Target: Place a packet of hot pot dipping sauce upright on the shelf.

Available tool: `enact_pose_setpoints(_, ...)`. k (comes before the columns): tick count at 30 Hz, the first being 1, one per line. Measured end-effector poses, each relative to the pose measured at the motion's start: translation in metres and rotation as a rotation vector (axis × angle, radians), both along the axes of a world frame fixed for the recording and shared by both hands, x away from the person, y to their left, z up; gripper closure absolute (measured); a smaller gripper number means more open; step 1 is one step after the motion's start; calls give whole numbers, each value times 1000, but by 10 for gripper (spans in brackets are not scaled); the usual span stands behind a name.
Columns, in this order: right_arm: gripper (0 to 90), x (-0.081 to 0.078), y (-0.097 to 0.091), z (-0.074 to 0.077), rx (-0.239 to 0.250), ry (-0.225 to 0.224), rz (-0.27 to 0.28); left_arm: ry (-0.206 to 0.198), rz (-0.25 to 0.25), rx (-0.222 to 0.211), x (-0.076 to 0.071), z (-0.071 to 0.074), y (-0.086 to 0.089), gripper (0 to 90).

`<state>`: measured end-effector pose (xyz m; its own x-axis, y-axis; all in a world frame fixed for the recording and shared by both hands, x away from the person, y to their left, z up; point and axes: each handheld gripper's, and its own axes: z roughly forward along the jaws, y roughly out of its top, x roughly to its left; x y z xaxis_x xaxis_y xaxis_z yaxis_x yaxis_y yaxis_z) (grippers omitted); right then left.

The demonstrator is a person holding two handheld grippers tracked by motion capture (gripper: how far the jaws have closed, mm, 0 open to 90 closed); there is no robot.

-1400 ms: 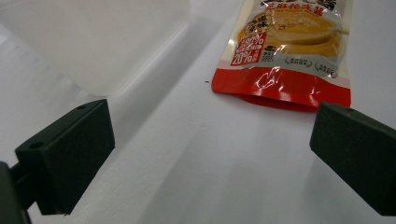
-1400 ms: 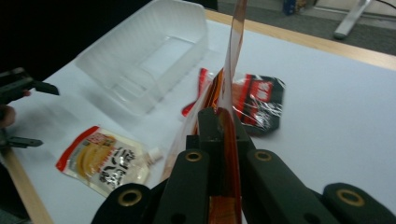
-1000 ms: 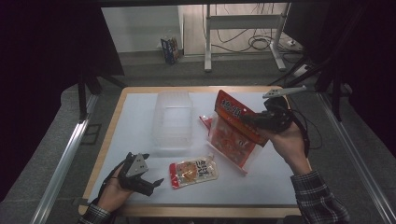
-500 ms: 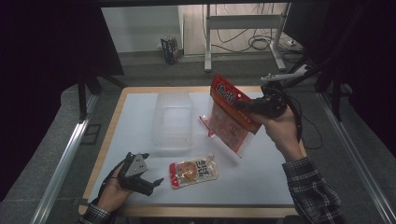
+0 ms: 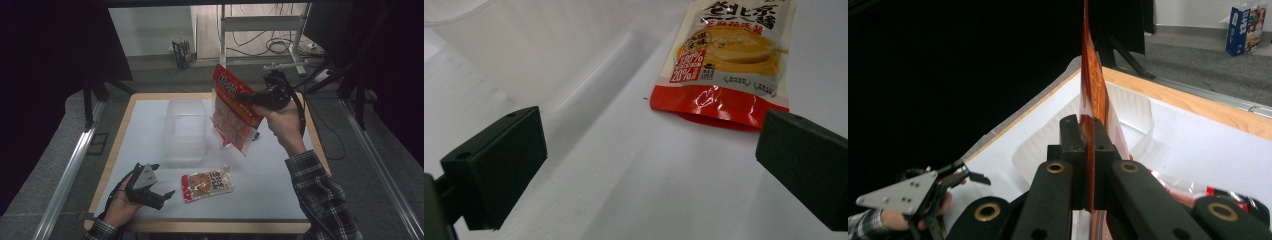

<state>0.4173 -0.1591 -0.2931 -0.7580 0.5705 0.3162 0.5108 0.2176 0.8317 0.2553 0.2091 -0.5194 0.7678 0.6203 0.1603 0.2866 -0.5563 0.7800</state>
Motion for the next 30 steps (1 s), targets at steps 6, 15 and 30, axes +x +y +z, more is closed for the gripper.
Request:
enact_pose_setpoints(6, 884, 15, 22, 5, -12, 3, 3, 18, 4, -47, 0, 1, 2, 0)
enact_pose_setpoints(15, 884, 35, 54, 9, -13, -2, 11, 36, 5, -82, 1, 2, 4, 0)
enact_pose_setpoints(30, 884, 66, 108, 5, -30, -1, 7, 37, 2, -93, 0, 3, 4, 0)
